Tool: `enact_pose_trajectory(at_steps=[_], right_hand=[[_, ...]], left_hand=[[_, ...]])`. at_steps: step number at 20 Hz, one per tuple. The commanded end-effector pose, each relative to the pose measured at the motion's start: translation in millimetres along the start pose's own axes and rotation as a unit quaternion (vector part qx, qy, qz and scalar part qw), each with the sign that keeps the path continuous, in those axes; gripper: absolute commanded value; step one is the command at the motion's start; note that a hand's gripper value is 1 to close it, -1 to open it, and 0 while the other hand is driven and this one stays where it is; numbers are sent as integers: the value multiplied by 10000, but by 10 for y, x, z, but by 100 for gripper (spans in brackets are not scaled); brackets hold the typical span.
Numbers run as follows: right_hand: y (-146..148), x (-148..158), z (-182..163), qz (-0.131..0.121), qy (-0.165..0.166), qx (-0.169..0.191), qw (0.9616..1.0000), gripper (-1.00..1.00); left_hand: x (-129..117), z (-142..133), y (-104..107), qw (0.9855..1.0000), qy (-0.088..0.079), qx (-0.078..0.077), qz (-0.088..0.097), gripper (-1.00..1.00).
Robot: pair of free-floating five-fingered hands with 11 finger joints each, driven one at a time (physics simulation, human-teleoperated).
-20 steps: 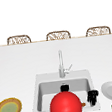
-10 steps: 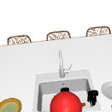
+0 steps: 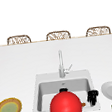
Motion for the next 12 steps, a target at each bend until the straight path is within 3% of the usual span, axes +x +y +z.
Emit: enact_pose_trajectory(at_steps=[1,7,10,12], right_hand=[[0,0,0,0,0,0,10000,0],[0,0,0,0,0,0,10000,0],[0,0,0,0,0,0,10000,0],[0,0,0,0,0,0,10000,0]], left_hand=[[-324,19,44,9997,-14,32,230,-100],[-742,-5,-126,9999,-102,-17,21,-100],[-882,18,-208,9995,-239,-158,134,-100],[-1015,25,-237,9994,-186,-157,228,-100]])
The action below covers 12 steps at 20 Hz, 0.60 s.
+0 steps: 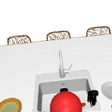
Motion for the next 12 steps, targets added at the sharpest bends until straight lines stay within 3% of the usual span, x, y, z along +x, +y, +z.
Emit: enact_pose_trajectory(at_steps=[1,4,6,8,9,12], right_hand=[[0,0,0,0,0,0,10000,0],[0,0,0,0,0,0,10000,0],[0,0,0,0,0,0,10000,0],[0,0,0,0,0,0,10000,0],[0,0,0,0,0,0,10000,0],[0,0,0,0,0,0,10000,0]], left_hand=[[-245,18,-66,9995,-132,-155,221,-100],[-464,28,-28,9994,5,-82,326,-100],[-602,-21,-37,9993,42,-115,367,-100],[-747,-76,-115,9996,6,-109,267,-100],[-804,-58,-166,9998,-13,-30,206,-100],[-836,-26,-299,9998,11,3,196,-100]])
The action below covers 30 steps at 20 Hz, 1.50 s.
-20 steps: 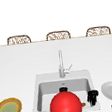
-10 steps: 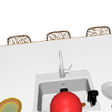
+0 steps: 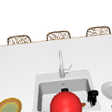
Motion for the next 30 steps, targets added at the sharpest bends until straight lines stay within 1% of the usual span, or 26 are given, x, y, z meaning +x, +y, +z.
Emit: enact_pose_trajectory(at_steps=[1,4,5,7,8,9,12,15,18,21,24,26,27,28,30], right_hand=[[0,0,0,0,0,0,10000,0],[0,0,0,0,0,0,10000,0],[0,0,0,0,0,0,10000,0],[0,0,0,0,0,0,10000,0],[0,0,0,0,0,0,10000,0],[0,0,0,0,0,0,10000,0],[0,0,0,0,0,0,10000,0],[0,0,0,0,0,0,10000,0],[0,0,0,0,0,0,10000,0],[0,0,0,0,0,0,10000,0],[0,0,0,0,0,0,10000,0],[0,0,0,0,0,0,10000,0],[0,0,0,0,0,0,10000,0],[0,0,0,0,0,0,10000,0],[0,0,0,0,0,0,10000,0]], left_hand=[[-102,10,-141,10000,-7,17,78,-100],[-231,77,-176,9999,-107,-57,117,-100],[-295,51,-185,9999,-103,-59,113,-100],[-391,3,-281,9999,-69,-73,19,-100],[-424,-10,-310,10000,-44,-64,17,-100],[-441,9,-321,10000,-52,-35,18,-100],[-498,47,-329,10000,-52,-38,33,-100],[-533,54,-362,10000,-64,-31,0,-100],[-559,61,-312,9999,-64,-6,82,-100],[-580,-3,-384,10000,-37,20,44,-100],[-535,-20,-439,9999,-24,1,-120,-100],[-518,-13,-478,9999,-10,-8,-162,-100],[-503,-30,-524,9999,-26,-52,-163,-100],[-517,-38,-547,9997,-56,-143,-179,-100],[-665,-9,-576,9998,-67,-126,-138,-100]])
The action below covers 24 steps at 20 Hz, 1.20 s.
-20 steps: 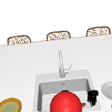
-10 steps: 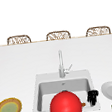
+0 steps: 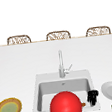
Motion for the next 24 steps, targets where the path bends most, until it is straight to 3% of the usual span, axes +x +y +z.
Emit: enact_pose_trajectory(at_steps=[1,5,7,8,9,10,12,15,20,21,22,23,24], right_hand=[[0,0,0,0,0,0,10000,0],[0,0,0,0,0,0,10000,0],[0,0,0,0,0,0,10000,0],[0,0,0,0,0,0,10000,0],[0,0,0,0,0,0,10000,0],[0,0,0,0,0,0,10000,0],[0,0,0,0,0,0,10000,0],[0,0,0,0,0,0,10000,0],[0,0,0,0,0,0,10000,0],[0,0,0,0,0,0,10000,0],[0,0,0,0,0,0,10000,0],[0,0,0,0,0,0,10000,0],[0,0,0,0,0,0,10000,0]], left_hand=[[-342,-33,-125,9998,-69,-64,177,-100],[-297,-32,-102,9995,-5,-67,295,-100],[-180,11,-55,9996,-57,-30,284,-100],[-91,8,-37,9997,-119,-68,194,100],[24,16,-18,9991,-298,-251,144,100],[50,-36,11,9987,-281,-332,249,100],[68,-54,66,9990,-182,-419,-9,100],[74,-33,72,9991,-78,-374,-197,100],[39,9,122,9977,33,-249,-624,100],[44,14,143,9973,52,-241,-696,100],[40,-12,150,9956,89,-280,-893,100],[50,20,174,9957,104,-243,-886,100],[78,12,225,9946,147,-233,-1002,100]])
